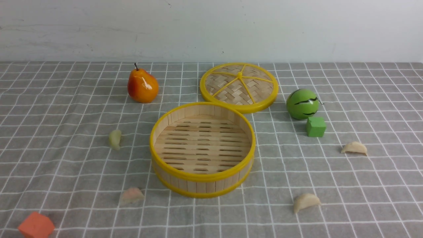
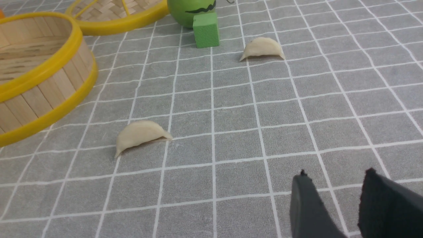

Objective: Put the dumplings into the steamer on the table with the grey tablecloth.
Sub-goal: 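Reach for and grasp a dumpling on the table with the left gripper, then place the dumpling into the bamboo steamer basket with the left gripper, then reach for and grasp a dumpling on the table with the left gripper, then place the dumpling into the bamboo steamer basket with the left gripper, then reach for and grasp a dumpling lying on the table beside the steamer, then place the dumpling in the bamboo steamer basket with the right gripper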

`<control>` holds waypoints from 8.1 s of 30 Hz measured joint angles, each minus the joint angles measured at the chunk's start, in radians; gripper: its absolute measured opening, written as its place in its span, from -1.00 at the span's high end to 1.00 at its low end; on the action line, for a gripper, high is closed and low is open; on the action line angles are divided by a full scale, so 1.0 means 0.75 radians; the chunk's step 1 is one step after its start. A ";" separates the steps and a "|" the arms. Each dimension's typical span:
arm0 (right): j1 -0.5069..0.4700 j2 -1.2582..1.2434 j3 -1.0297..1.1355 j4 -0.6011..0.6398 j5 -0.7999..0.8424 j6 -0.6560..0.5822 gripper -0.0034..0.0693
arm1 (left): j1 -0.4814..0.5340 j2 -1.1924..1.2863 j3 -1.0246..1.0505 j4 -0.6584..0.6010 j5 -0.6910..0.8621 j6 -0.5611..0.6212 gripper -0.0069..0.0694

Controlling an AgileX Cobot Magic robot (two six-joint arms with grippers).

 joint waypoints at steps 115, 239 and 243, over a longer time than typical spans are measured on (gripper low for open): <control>0.244 1.382 -0.737 -0.073 -0.131 0.000 0.88 | -0.451 2.801 -2.222 -0.040 0.374 -0.250 -0.31; 0.009 2.672 -2.100 0.562 0.800 -0.632 -0.31 | -0.402 0.696 -0.781 0.286 0.479 -0.240 0.86; 0.155 2.644 -2.263 0.567 0.821 -0.639 -0.31 | -0.402 0.696 -0.719 0.286 0.321 -0.257 0.86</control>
